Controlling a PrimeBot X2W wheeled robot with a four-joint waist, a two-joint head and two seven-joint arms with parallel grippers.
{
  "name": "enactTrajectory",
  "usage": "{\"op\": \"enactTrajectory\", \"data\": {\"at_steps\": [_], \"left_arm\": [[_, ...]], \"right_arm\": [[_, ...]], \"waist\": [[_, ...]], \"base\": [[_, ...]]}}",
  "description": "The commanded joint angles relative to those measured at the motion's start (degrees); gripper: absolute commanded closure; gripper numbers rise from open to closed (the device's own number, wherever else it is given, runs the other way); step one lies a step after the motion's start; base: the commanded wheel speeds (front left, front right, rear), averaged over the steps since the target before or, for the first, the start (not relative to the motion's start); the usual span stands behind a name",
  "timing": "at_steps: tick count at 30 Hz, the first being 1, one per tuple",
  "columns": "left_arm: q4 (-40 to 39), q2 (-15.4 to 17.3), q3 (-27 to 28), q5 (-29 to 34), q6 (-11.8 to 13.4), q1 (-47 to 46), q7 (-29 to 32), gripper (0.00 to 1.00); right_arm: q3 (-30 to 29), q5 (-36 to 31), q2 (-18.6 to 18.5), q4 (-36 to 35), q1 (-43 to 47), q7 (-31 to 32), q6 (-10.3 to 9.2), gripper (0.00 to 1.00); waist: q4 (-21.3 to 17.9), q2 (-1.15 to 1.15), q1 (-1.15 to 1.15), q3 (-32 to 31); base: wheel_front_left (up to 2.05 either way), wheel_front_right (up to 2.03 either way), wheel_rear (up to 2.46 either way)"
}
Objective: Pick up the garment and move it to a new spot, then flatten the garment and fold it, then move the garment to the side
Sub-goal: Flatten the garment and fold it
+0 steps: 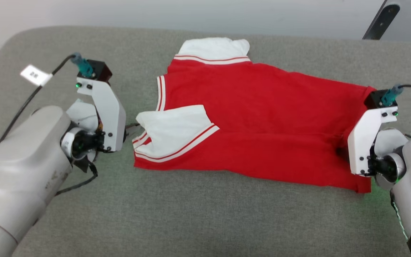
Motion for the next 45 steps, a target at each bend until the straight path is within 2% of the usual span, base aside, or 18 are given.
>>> {"op": "enactTrajectory", "data": {"at_steps": [1, 11, 14, 20, 29, 36, 40, 45], "left_arm": [[0.17, 0.03, 0.49, -0.13, 0.2, 1.08, -1.25, 0.0], [-2.66, 1.34, 1.64, 0.17, -0.62, 5.91, -9.36, 0.0], [-4.04, 2.07, 2.29, 0.02, -0.16, 7.81, -12.37, 0.0], [-8.25, 3.61, 3.26, 1.02, 0.52, 12.55, -20.08, 0.0], [-16.96, 6.98, 5.59, 3.16, 4.46, 20.89, -33.82, 0.0], [-22.96, 8.95, 7.49, 3.27, 8.11, 26.21, -41.11, 0.0], [-25.92, 10.6, 8.12, 1.67, 10.0, 28.84, -41.0, 0.0], [-27.82, 12.89, 8.42, -1.09, 10.62, 26.52, -34.17, 0.0]], "right_arm": [[0.01, 0.11, -0.32, -0.13, 1.41, -0.83, -0.09, 0.0], [0.95, 2.66, -2.67, -6.94, 6.09, -12.41, -0.09, 0.0], [2.17, 4.61, -3.44, -9.91, 8.38, -16.25, -0.09, 0.0], [3.04, 6.96, -5.23, -17.21, 14.31, -27.76, -0.09, 0.0], [1.19, 3.64, -5.2, -27.14, 25.04, -45.98, -0.09, 0.0], [-2.83, 1.56, -3.17, -30.26, 30.69, -50.78, -0.09, 0.0], [-4.41, 0.19, -1.78, -32.7, 33.2, -51.16, -0.09, 0.0], [-5.72, -0.63, -0.39, -35.02, 33.76, -50.99, -0.09, 0.0]], "waist": [[0.26, 0.0, 0.0, -1.81], [0.45, 0.0, 0.0, -6.4], [0.36, 0.0, 0.0, -7.46], [0.09, 0.0, 0.0, -9.42], [-0.8, 0.0, 0.0, -10.88], [-1.7, 0.0, 0.0, -10.75], [-2.74, 0.0, 0.0, -9.68], [-4.51, 0.0, 0.0, -6.99]], "base": [[0.0, 0.0, 0.0], [0.0, 0.0, 0.0], [0.0, 0.0, 0.0], [0.0, 0.0, 0.0], [0.0, 0.0, 0.0], [0.0, 0.0, 0.0], [0.0, 0.0, 0.0], [0.0, 0.0, 0.0]]}}
